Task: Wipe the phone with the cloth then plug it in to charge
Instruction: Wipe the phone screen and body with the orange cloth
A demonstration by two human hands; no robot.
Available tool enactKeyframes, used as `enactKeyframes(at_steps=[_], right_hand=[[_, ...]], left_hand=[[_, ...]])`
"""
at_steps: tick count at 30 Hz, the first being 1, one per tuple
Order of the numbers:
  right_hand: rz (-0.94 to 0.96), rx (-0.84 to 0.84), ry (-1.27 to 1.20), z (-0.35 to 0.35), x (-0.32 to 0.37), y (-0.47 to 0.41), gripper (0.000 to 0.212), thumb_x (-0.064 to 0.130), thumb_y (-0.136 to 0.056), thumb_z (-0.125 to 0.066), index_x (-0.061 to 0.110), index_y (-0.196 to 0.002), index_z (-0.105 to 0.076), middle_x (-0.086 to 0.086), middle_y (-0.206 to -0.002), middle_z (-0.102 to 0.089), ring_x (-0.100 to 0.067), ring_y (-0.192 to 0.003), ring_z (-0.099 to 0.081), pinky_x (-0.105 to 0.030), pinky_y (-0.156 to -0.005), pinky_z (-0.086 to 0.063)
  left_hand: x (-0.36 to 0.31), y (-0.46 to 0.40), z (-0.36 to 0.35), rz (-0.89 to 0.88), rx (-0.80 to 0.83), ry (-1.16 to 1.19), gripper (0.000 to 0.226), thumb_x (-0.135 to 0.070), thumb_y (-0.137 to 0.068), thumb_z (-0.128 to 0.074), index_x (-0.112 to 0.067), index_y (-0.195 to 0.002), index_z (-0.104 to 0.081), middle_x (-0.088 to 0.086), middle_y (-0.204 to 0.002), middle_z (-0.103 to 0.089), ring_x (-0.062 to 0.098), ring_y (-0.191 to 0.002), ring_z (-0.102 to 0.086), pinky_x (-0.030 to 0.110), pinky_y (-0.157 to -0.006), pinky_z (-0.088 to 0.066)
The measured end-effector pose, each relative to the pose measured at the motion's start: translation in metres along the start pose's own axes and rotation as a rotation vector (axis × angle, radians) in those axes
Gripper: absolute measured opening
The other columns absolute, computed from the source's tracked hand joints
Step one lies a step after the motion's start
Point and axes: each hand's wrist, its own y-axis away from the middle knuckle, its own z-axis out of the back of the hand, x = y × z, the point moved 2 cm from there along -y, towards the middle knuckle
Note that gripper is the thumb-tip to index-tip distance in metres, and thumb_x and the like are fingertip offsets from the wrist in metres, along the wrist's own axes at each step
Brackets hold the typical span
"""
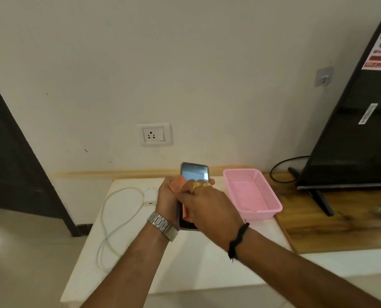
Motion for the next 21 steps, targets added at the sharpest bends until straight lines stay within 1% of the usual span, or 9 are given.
enactKeyframes(at_steps=[2,5,7,9,11,12,14,17,21], right_hand=[[-0.016,0.004,0.009,0.006,-0.011,-0.004,0.036,0.021,-0.077,-0.069,0.029,-0.112,-0.071,0.005,-0.09,-0.062,-0.023,-0.082,-0.067,-0.028,-0.058,-0.052],[-0.167,-0.109,0.071,0.021,-0.05,-0.032,0.041,0.019,-0.085,-0.069,0.027,-0.126,-0.07,-0.002,-0.105,-0.067,-0.023,-0.096,-0.064,-0.032,-0.079,-0.056],[-0.189,-0.151,0.084,0.013,-0.046,-0.03,0.04,0.016,-0.088,-0.062,0.024,-0.127,-0.068,-0.004,-0.103,-0.066,-0.024,-0.094,-0.064,-0.032,-0.073,-0.054],[-0.096,-0.078,0.008,-0.004,-0.017,-0.01,0.037,0.017,-0.083,-0.062,0.025,-0.12,-0.068,-0.001,-0.094,-0.064,-0.022,-0.084,-0.062,-0.033,-0.064,-0.053],[0.008,-0.01,-0.073,-0.012,-0.006,0.01,0.029,0.018,-0.079,-0.066,0.024,-0.108,-0.068,0.001,-0.091,-0.063,-0.02,-0.078,-0.059,-0.035,-0.062,-0.055],[0.02,-0.016,-0.079,-0.009,-0.014,0.008,0.028,0.019,-0.08,-0.067,0.024,-0.107,-0.068,0.001,-0.092,-0.063,-0.02,-0.078,-0.058,-0.033,-0.061,-0.054],[-0.057,-0.044,-0.037,0.002,-0.041,-0.01,0.028,0.02,-0.085,-0.068,0.024,-0.113,-0.07,0.0,-0.098,-0.066,-0.021,-0.084,-0.06,-0.028,-0.067,-0.046],[-0.204,-0.182,0.0,0.005,-0.054,-0.02,0.027,0.013,-0.089,-0.065,0.025,-0.113,-0.071,0.003,-0.099,-0.065,-0.012,-0.086,-0.055,-0.018,-0.072,-0.04],[-0.008,-0.066,-0.231,-0.011,-0.005,0.016,0.027,0.023,-0.098,-0.051,0.026,-0.12,-0.066,0.008,-0.091,-0.061,-0.009,-0.078,-0.058,-0.011,-0.066,-0.044]], left_hand=[[0.003,-0.001,-0.002,0.0,-0.007,-0.021,0.04,-0.037,-0.086,-0.05,-0.009,-0.107,-0.07,0.015,-0.097,-0.069,0.033,-0.087,-0.064,0.041,-0.081,-0.051],[0.016,-0.006,-0.001,-0.006,-0.009,-0.047,0.034,-0.042,-0.088,-0.052,-0.013,-0.081,-0.067,0.012,-0.08,-0.067,0.031,-0.069,-0.066,0.038,-0.07,-0.057],[0.016,-0.007,-0.001,-0.015,-0.019,-0.017,0.032,-0.041,-0.086,-0.052,-0.015,-0.078,-0.069,0.009,-0.081,-0.066,0.029,-0.071,-0.066,0.036,-0.072,-0.056],[0.009,-0.009,0.0,-0.022,0.022,0.009,0.043,-0.037,-0.086,-0.047,-0.009,-0.093,-0.079,0.01,-0.092,-0.073,0.029,-0.084,-0.07,0.037,-0.08,-0.057],[0.006,-0.01,0.005,-0.008,0.023,-0.011,0.06,-0.04,-0.085,-0.042,-0.002,-0.121,-0.072,0.016,-0.11,-0.071,0.033,-0.097,-0.067,0.042,-0.09,-0.053],[0.007,-0.011,0.006,0.003,0.007,-0.017,0.057,-0.041,-0.085,-0.044,-0.004,-0.121,-0.07,0.016,-0.109,-0.069,0.033,-0.095,-0.066,0.043,-0.089,-0.051],[0.01,-0.01,0.005,0.004,-0.033,-0.024,0.036,-0.042,-0.086,-0.053,-0.012,-0.098,-0.069,0.011,-0.092,-0.066,0.03,-0.081,-0.062,0.039,-0.079,-0.049],[0.009,-0.012,0.007,-0.01,-0.092,-0.064,0.031,-0.047,-0.084,-0.058,-0.017,-0.081,-0.063,0.007,-0.082,-0.057,0.027,-0.071,-0.055,0.034,-0.07,-0.044],[-0.005,-0.013,0.008,-0.017,0.003,-0.017,0.069,-0.044,-0.092,-0.037,0.001,-0.133,-0.067,0.021,-0.121,-0.072,0.035,-0.096,-0.069,0.04,-0.084,-0.058]])
